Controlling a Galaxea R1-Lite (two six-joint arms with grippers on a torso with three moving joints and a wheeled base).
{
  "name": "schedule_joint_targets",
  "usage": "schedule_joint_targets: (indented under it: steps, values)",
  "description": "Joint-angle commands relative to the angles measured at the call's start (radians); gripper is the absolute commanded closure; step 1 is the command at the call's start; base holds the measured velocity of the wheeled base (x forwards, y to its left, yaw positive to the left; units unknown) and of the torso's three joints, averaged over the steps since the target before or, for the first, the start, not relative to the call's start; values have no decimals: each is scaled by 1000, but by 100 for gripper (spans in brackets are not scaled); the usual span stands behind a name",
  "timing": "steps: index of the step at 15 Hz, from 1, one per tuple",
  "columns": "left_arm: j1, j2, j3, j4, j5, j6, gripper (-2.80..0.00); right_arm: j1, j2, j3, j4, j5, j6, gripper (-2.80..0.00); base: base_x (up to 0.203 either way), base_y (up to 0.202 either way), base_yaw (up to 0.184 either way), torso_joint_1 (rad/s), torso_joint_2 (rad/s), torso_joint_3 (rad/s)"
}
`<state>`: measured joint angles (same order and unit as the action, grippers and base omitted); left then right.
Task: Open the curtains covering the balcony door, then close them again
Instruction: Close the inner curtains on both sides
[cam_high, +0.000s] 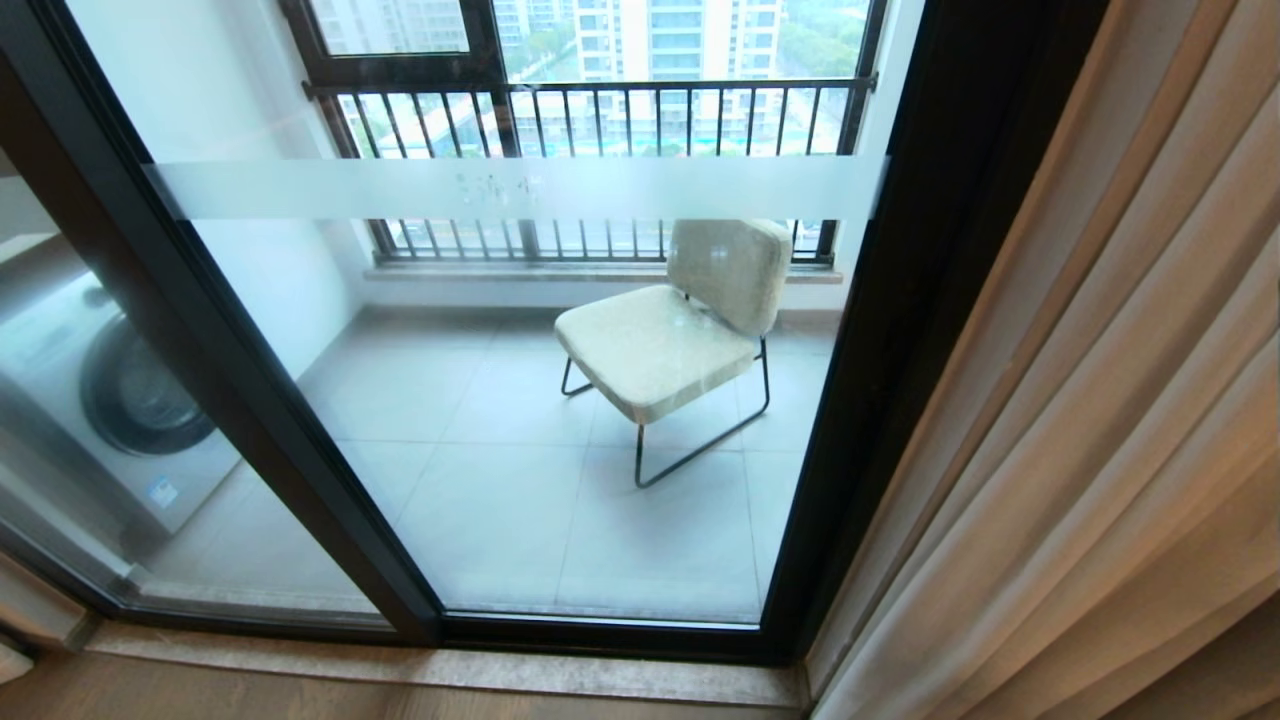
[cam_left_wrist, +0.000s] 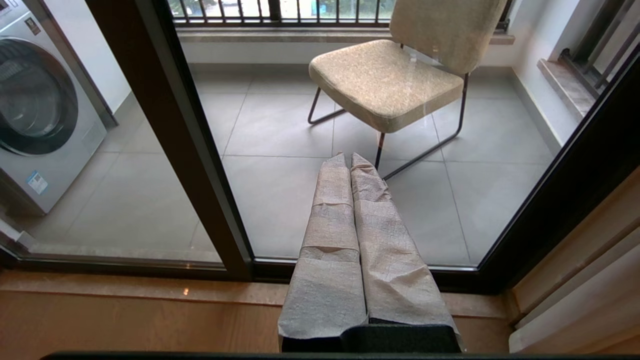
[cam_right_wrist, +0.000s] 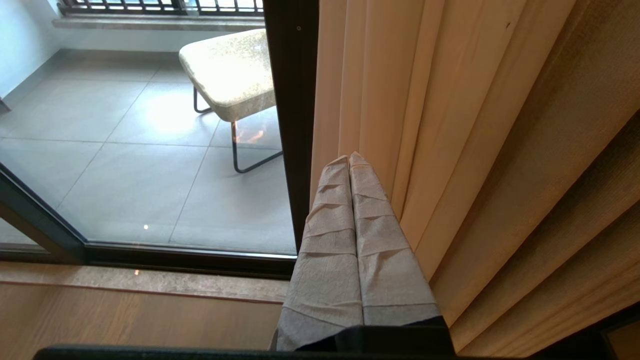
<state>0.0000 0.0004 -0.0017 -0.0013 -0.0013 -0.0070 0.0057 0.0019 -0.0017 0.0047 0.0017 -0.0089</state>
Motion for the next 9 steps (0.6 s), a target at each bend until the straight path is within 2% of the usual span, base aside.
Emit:
schedule_joint_targets:
  steps: [1, 9]
  values:
    - [0, 0, 0, 0, 0, -1, 0, 0, 0, 0, 0, 0, -3, 0, 0, 0, 0, 0, 0, 0]
    - [0, 0, 0, 0, 1, -1, 0, 0, 0, 2, -2, 0, -8, 0, 0, 0, 0, 0, 0, 0]
